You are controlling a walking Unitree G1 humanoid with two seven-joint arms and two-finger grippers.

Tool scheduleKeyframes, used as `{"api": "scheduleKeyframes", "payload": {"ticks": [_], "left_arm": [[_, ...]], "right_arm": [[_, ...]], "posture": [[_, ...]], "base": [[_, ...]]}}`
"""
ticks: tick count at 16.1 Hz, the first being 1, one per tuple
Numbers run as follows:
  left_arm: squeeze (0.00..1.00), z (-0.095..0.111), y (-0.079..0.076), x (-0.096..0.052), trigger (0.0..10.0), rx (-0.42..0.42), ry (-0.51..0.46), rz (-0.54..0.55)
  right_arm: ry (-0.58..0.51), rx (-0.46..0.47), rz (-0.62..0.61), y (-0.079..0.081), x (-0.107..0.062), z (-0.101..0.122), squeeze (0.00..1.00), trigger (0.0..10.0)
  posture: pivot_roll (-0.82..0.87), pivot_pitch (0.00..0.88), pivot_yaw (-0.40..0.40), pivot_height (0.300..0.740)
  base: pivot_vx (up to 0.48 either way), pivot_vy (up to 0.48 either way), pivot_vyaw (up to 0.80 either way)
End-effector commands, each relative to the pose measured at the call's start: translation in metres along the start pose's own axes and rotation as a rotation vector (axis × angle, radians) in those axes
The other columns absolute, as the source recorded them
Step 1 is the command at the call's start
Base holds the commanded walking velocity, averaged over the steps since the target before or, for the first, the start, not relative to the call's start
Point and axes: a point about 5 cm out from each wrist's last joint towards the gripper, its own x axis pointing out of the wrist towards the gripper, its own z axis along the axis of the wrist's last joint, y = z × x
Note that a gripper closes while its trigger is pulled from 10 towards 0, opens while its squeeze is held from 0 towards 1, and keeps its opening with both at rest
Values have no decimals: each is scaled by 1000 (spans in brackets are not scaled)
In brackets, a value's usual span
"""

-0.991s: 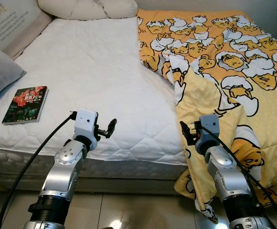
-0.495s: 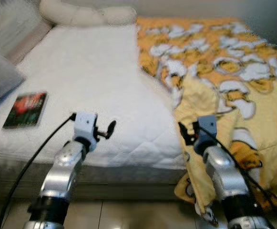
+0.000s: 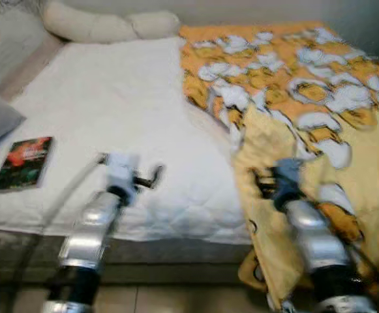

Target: Clean up the room

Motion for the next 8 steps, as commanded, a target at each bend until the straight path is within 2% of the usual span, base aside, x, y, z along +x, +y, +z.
{"api": "scheduleKeyframes", "payload": {"ticks": [1,8], "left_arm": [[35,3,14,-4,10000,13,0,39],[27,3,15,-6,10000,17,1,42]], "right_arm": [[-21,18,38,13,4,6,0,10000],[-23,53,43,10,1,6,0,10000]], "posture": [[-30,0,49,740],[-21,0,42,740]], "base": [[360,0,0],[337,0,0]]}}
